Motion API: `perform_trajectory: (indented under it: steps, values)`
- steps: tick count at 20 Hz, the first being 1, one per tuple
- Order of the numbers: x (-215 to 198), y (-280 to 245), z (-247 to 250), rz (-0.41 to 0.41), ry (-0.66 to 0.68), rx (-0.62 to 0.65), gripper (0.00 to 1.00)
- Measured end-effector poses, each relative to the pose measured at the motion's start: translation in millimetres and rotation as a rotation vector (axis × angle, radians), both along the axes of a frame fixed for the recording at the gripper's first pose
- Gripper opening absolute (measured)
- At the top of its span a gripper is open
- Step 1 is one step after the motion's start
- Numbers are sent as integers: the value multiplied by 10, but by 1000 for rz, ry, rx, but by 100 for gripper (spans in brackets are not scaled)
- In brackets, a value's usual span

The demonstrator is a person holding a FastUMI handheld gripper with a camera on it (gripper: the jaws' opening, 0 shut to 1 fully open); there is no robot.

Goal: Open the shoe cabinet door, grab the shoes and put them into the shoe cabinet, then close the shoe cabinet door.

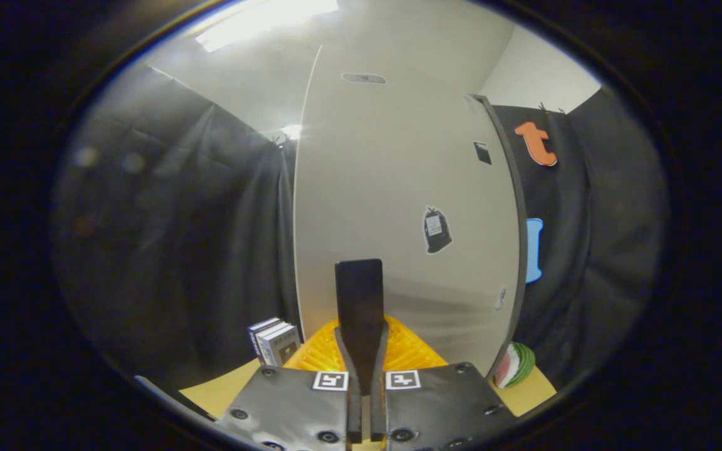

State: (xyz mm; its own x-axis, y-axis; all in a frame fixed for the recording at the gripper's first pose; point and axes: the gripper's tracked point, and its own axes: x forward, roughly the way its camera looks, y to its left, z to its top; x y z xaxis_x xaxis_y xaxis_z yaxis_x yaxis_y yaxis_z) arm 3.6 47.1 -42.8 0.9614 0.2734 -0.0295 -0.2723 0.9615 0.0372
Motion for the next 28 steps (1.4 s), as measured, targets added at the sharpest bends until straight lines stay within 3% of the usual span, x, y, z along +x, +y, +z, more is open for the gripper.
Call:
perform_trajectory:
  steps: [4, 9, 18, 28]
  values:
    - [-253, -409, 40, 4, 16, -6, 7]
    - [-458, -953, 80, -54, 23, -27, 7]
    - [-514, -2188, 168, -263, 40, -27, 4]
    - [-476, -2604, 135, -205, 75, -59, 2]
